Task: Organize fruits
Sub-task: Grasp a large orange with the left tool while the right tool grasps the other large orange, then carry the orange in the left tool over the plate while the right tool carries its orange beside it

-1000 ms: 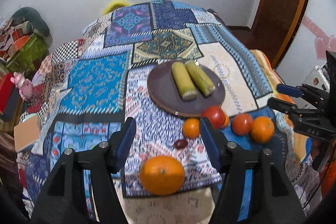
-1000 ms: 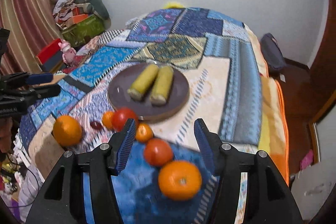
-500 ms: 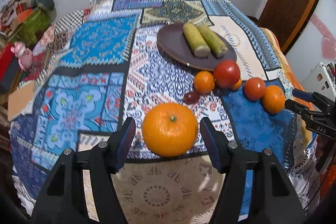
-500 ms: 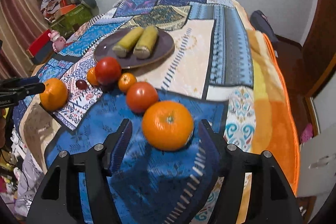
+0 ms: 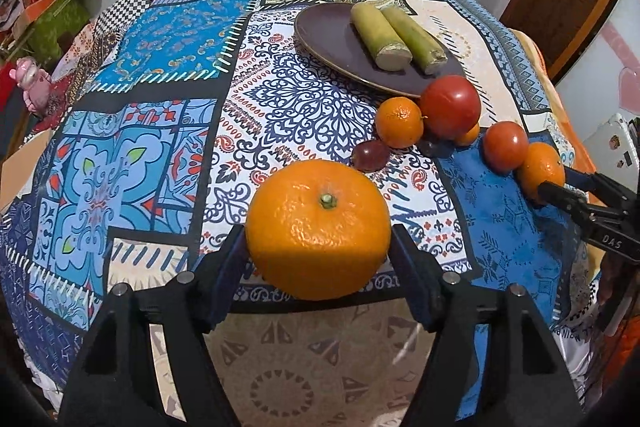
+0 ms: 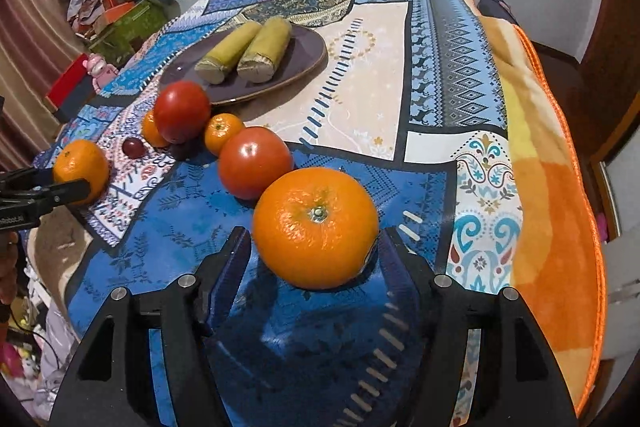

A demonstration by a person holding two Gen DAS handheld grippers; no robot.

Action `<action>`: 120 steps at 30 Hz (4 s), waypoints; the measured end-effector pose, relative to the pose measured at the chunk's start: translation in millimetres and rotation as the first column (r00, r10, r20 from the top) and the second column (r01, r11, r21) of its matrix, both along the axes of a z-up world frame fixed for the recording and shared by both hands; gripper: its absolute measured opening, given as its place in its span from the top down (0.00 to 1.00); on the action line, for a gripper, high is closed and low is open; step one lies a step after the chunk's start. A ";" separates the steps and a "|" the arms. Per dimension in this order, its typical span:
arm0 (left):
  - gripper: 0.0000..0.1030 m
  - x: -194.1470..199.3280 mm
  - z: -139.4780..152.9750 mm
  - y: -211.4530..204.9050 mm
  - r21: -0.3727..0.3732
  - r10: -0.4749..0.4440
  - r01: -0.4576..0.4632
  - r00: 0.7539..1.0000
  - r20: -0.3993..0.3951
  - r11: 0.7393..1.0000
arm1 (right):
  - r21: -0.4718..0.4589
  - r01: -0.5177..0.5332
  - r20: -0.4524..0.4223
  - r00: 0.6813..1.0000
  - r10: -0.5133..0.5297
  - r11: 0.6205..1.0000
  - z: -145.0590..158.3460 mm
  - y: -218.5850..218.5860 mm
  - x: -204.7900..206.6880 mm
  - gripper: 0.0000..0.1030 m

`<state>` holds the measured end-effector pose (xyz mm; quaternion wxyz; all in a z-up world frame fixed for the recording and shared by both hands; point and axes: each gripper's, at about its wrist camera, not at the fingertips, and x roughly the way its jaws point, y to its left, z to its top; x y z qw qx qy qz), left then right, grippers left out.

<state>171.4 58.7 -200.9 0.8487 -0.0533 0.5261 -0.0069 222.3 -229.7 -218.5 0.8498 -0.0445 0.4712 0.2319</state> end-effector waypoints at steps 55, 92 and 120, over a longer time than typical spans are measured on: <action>0.33 63.9 77.8 -4.1 0.013 -0.013 0.011 0.981 0.192 1.000 | 0.058 -0.022 0.161 0.987 0.012 0.998 66.6 23.6 57.0 0.38; 0.33 205.7 11.8 18.8 -0.008 -0.033 0.034 0.993 0.109 0.999 | -0.024 -0.182 0.150 0.971 0.184 0.983 39.1 131.1 170.0 0.38; 0.33 206.6 8.8 4.7 -0.017 -0.119 0.122 0.986 0.121 0.992 | -0.050 -0.250 0.111 0.961 0.254 0.967 31.5 134.1 175.1 0.36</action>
